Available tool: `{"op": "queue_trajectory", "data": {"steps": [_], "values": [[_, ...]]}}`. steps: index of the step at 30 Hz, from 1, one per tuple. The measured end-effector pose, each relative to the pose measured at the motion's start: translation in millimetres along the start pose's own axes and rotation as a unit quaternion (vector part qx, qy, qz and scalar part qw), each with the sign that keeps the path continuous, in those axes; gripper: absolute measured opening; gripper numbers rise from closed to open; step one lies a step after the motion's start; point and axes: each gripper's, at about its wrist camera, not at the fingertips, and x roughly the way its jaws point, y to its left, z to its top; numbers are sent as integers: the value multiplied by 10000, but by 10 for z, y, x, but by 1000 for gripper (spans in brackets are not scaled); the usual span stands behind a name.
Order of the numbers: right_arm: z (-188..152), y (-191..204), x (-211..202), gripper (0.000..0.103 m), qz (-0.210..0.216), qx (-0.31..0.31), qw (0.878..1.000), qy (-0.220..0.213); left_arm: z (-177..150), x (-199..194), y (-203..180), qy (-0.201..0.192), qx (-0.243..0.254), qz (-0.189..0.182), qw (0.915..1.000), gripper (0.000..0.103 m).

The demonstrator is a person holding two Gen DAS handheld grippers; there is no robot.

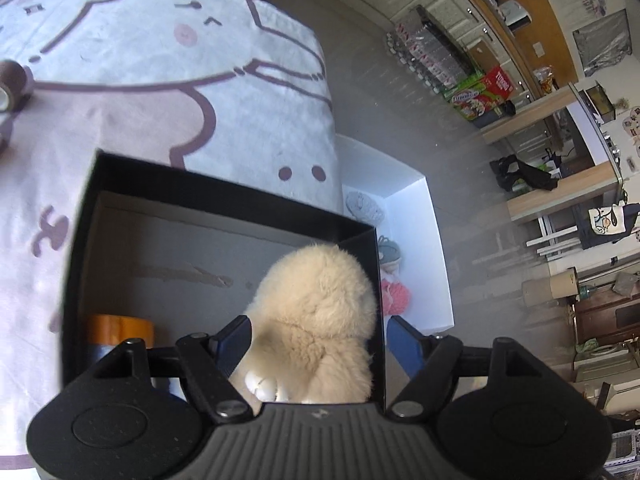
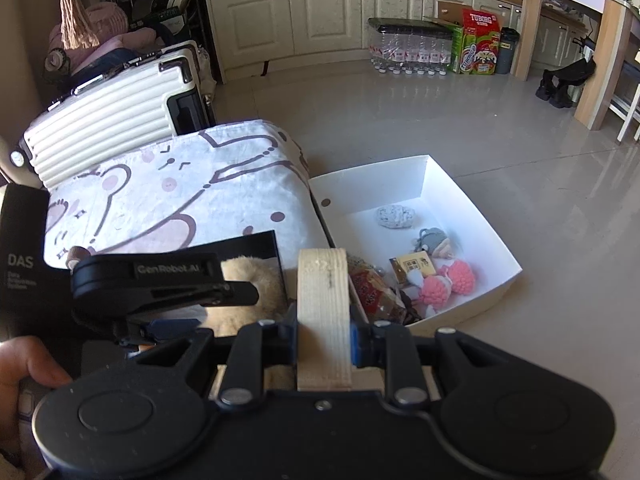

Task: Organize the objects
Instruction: 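Lower the bunny and block into the black box and open both tools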

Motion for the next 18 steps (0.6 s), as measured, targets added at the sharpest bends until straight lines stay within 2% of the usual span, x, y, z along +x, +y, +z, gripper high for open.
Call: {"op": "queue_trajectory", "data": {"steps": [8, 11, 18], "values": [[59, 263, 115, 24, 426, 229, 9988, -9, 125, -585, 38, -455, 608, 237, 9968, 74], [89, 380, 221, 24, 626, 389, 9973, 75, 191, -728, 131, -552, 686, 347, 9955, 74], [120, 724, 555, 24, 897, 328, 9947, 374, 358, -955, 368, -771, 997, 718, 9894, 74]]}}
